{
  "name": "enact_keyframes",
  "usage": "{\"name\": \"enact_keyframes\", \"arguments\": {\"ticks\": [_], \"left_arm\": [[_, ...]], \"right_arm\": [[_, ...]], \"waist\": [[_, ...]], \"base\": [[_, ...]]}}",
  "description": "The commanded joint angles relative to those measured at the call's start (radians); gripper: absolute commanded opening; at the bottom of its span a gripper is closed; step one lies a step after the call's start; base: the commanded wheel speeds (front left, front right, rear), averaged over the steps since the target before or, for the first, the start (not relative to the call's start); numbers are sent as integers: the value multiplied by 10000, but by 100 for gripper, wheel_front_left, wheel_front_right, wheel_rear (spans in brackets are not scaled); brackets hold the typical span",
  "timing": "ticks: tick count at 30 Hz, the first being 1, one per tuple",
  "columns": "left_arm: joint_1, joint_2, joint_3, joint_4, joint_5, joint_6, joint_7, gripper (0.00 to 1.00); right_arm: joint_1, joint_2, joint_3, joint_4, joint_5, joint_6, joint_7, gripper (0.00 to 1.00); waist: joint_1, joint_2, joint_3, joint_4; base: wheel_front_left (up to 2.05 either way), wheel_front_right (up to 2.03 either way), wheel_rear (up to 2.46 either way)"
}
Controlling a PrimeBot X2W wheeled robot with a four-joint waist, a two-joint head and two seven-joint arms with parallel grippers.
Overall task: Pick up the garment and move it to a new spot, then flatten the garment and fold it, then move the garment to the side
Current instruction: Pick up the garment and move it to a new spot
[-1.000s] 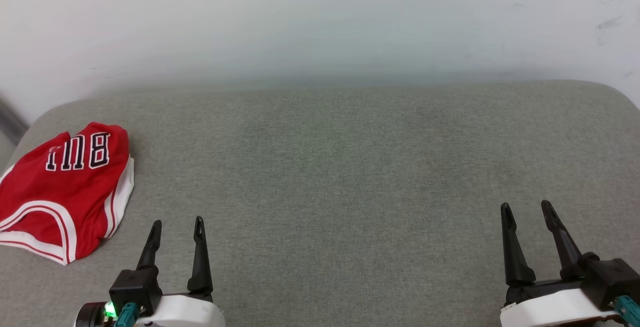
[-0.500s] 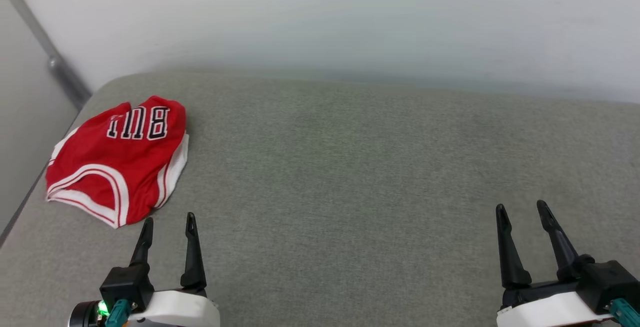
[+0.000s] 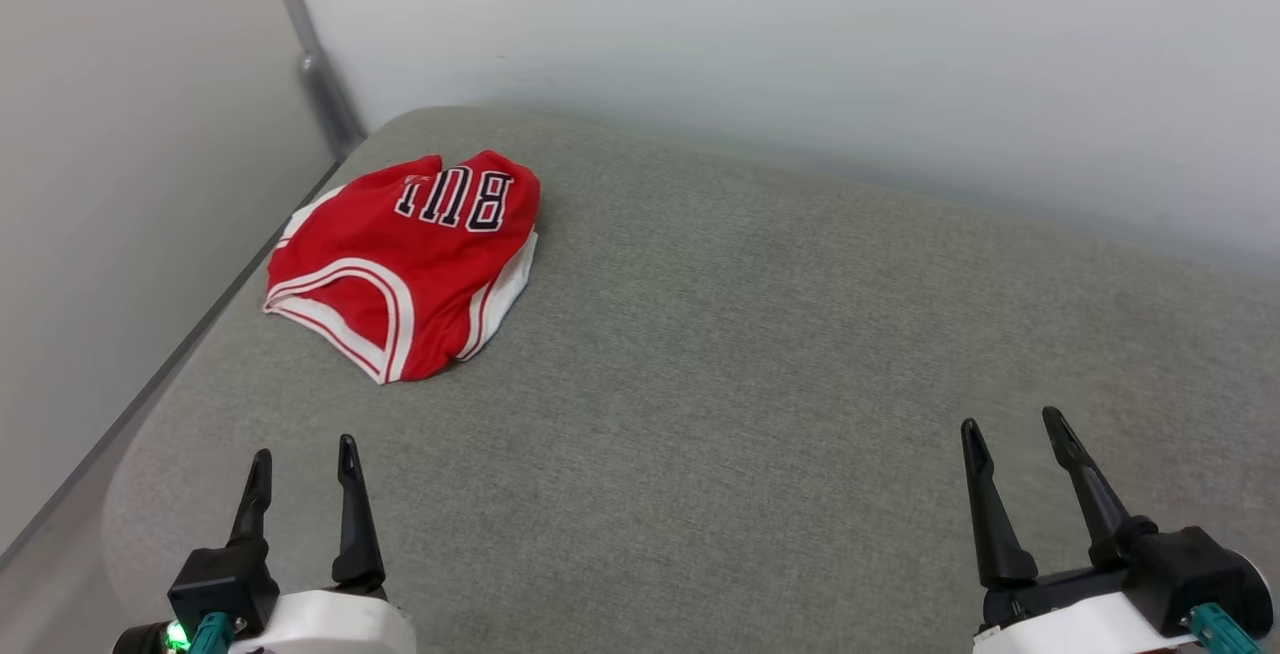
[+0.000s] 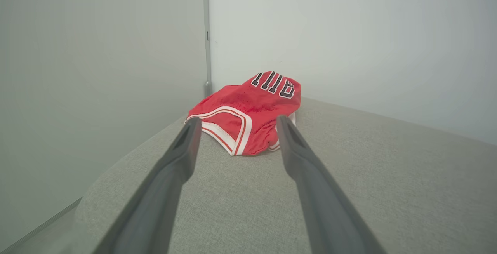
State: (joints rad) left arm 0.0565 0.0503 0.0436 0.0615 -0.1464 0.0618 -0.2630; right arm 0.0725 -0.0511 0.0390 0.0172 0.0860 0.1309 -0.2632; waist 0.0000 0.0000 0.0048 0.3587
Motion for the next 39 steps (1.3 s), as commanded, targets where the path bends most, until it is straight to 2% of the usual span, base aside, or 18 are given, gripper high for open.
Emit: {"name": "enact_keyframes", "arguments": {"ticks": [1,6,12,17,22,24,25,26,32,34,39], "left_arm": [[89,0,70,-41,-35,3,-28,100],[172,-2,262,-7,-100,23,-28,100],[113,-2,409,30,-93,55,-28,100],[-606,95,744,15,-46,-518,-28,100],[-2085,516,1344,282,-221,-1061,-28,100],[-2835,789,1580,438,-306,-1208,-28,100],[-3977,1297,1772,755,-277,-1424,-28,100],[-4312,1469,1831,945,-306,-1497,-28,100],[-6238,2455,2192,2029,-744,-1731,-28,100],[-6947,3070,2252,2629,-1022,-1806,20,100],[-8345,4195,1533,4057,-1806,-1901,654,100]], "right_arm": [[148,17,5,-42,-30,-3,-25,100],[165,17,107,12,-58,-3,-25,100],[125,15,220,-6,-67,-1,-23,100],[-58,15,201,-96,-275,-3,-23,100],[-333,15,86,-267,-570,-3,-23,100],[-462,15,22,-380,-726,-3,-23,100],[-660,15,-66,-531,-981,-3,-23,100],[-736,15,-96,-606,-1059,-3,-23,100],[-1189,12,-230,-1068,-1450,-3,-23,100],[-1354,12,-232,-1256,-1592,-3,-23,100],[-1698,10,-387,-1641,-1899,-3,-23,100]], "waist": [[0,0,-41,350],[0,0,-62,967],[0,0,-17,905],[0,0,275,635],[0,0,832,252],[0,0,1166,93],[0,0,1666,-127],[0,0,1856,-201],[0,0,2974,-614],[0,0,3366,-763],[0,0,4187,-987]], "base": [[0,0,0],[0,0,0],[0,0,0],[0,0,0],[0,0,0],[0,0,0],[0,0,0],[0,0,0],[0,0,0],[0,0,0],[0,0,0]]}}
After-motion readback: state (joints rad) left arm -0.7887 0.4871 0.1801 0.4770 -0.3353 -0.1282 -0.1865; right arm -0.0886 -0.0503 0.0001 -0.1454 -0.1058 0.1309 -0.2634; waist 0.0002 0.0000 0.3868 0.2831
